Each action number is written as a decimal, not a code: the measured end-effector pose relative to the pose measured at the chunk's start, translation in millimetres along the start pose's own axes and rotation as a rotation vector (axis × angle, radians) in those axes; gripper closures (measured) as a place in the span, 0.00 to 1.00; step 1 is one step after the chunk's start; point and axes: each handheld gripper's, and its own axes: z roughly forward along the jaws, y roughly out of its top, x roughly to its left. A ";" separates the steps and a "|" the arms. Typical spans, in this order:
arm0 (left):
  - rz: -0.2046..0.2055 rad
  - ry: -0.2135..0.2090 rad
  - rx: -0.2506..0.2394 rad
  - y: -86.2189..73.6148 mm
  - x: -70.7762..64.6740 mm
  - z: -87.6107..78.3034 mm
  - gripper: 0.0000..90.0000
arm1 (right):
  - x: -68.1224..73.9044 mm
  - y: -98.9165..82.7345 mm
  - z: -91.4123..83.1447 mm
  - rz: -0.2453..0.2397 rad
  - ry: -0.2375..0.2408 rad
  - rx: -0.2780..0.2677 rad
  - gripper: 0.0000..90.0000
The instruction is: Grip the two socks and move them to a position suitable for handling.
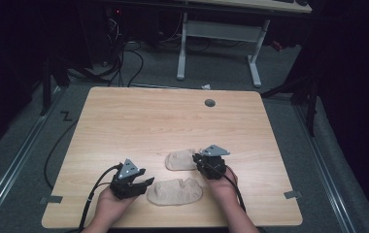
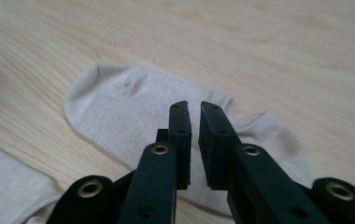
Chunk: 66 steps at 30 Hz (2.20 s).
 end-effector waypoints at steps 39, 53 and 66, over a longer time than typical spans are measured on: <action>-0.015 -0.006 0.027 11.9 -0.5 14.3 0.61 | -12.2 -13.9 11.0 -0.017 -0.027 0.076 0.89; -0.095 0.073 0.015 36.7 12.4 63.0 0.60 | -41.8 -11.9 12.7 0.084 -0.018 0.062 0.82; -0.071 0.110 0.061 34.3 7.0 74.4 0.81 | -33.9 -13.9 22.8 0.060 -0.004 0.100 0.74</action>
